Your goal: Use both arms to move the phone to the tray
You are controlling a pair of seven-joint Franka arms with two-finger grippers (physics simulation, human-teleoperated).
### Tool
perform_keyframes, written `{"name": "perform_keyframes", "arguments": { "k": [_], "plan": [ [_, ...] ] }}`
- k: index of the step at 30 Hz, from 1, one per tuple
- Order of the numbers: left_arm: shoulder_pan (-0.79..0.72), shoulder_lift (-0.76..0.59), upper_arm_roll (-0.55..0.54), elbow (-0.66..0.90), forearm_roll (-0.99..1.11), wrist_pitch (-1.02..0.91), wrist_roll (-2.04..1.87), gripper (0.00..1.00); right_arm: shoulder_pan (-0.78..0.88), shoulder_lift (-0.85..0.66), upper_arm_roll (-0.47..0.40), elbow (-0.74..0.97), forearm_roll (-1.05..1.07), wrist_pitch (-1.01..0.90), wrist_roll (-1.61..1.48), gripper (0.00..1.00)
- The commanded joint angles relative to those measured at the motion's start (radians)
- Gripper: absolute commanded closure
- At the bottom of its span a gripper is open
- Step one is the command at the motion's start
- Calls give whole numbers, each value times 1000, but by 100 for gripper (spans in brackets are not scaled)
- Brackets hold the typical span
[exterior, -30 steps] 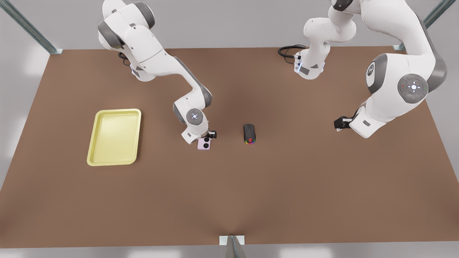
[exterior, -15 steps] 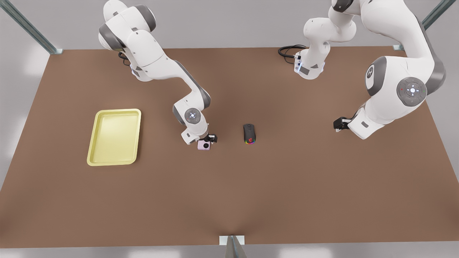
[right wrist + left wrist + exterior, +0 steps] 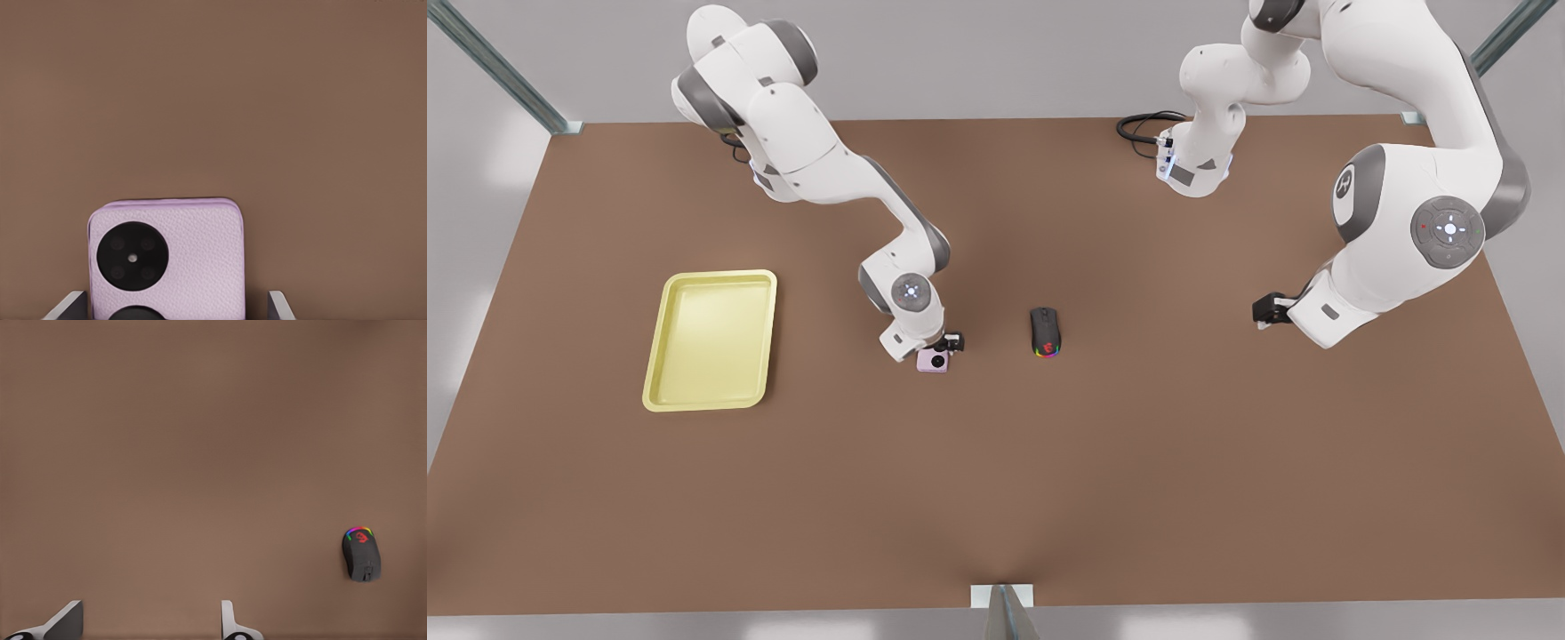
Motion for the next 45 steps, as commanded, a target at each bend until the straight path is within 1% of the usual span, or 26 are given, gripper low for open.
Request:
{"name": "perform_keyframes", "arguments": {
  "k": [1,5,6,7,17,24,27,30,31,35,38,42,45],
  "plan": [
    [0,-1,0,0,-1,1,19,0,0,1,0,6,-1,-2,-45,0],
    [0,0,0,0,-1,3,19,0,-4,1,0,6,-1,-2,-52,0],
    [0,11,0,2,-1,1,19,0,-4,2,0,6,-1,-2,-53,3],
    [0,11,0,2,-1,3,19,0,-6,2,0,8,-1,-2,-53,12],
    [0,14,1,0,-4,1,19,0,-7,1,0,8,-1,-5,-52,25],
    [0,16,1,0,-4,1,19,0,-9,-18,0,6,-1,-31,-53,25],
    [0,16,1,0,-4,1,19,0,-27,-84,0,-9,-1,-80,-73,25],
    [0,16,1,2,-5,1,19,0,-95,-137,2,-57,-3,-85,-125,25],
    [0,16,1,2,-4,3,19,0,-124,-177,2,-104,-3,-83,-170,25],
    [2,16,1,2,-5,1,20,0,-277,-332,0,-267,-3,-83,-406,25],
    [2,16,3,2,-4,3,20,0,-446,-407,0,-364,-3,-77,-673,25],
    [2,17,3,2,-4,10,20,0,-629,-429,-1,-433,-1,-66,-937,25],
    [2,26,3,2,-4,10,20,0,-754,-426,-5,-445,-1,-66,-1116,25]
  ]
}}
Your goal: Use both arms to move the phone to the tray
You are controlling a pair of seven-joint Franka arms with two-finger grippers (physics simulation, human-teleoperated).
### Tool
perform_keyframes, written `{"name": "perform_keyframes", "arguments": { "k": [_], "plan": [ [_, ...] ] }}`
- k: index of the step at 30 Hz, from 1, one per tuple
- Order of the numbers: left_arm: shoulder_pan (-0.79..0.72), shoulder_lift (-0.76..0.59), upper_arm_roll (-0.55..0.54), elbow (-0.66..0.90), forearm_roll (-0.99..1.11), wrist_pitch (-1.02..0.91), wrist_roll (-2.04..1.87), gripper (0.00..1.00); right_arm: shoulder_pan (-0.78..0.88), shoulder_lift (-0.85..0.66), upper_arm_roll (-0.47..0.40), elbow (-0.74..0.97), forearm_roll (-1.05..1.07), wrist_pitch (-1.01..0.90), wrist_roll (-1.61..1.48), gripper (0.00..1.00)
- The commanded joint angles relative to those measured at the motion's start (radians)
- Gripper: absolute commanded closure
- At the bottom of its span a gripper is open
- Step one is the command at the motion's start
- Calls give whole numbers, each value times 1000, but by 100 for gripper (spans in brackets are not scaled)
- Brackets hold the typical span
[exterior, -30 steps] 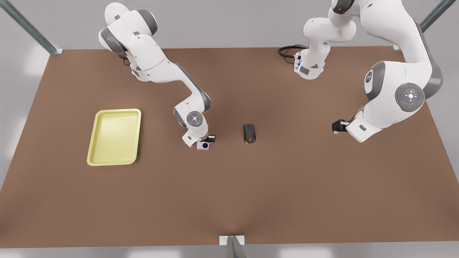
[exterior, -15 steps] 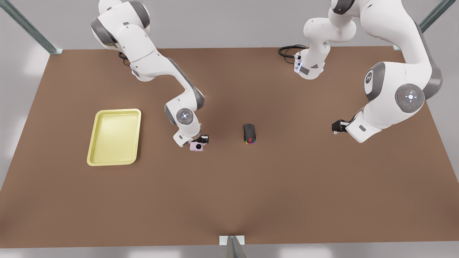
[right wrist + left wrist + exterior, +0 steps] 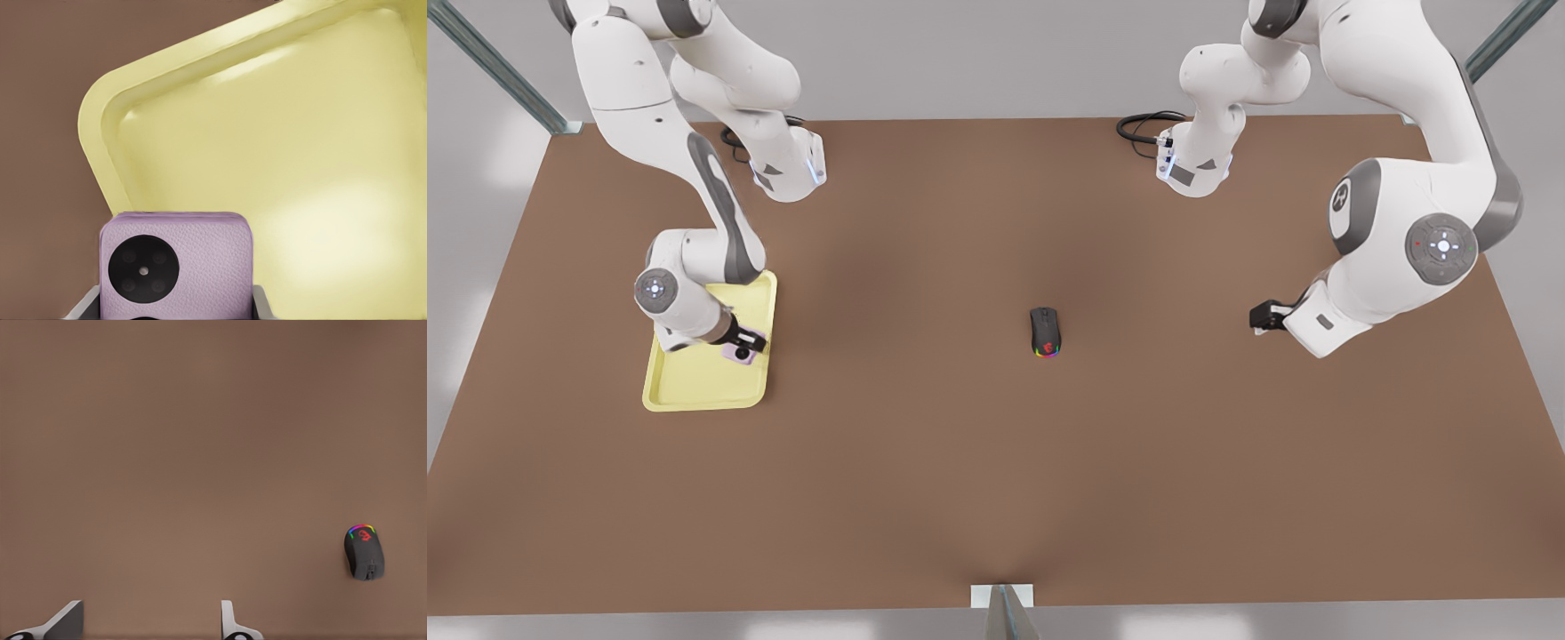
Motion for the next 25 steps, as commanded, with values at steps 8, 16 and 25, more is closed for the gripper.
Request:
{"name": "perform_keyframes", "arguments": {
  "k": [8,16,25],
  "plan": [
    [1,1,0,1,1,2,3,0,-45,14,0,-2,-6,-2,-668,0],
    [-7,4,-15,73,11,12,-6,0,42,-92,22,701,42,-841,-409,0],
    [-5,3,-11,73,13,7,-4,0,41,-88,19,966,-16,-1057,-392,0]
  ]
}}
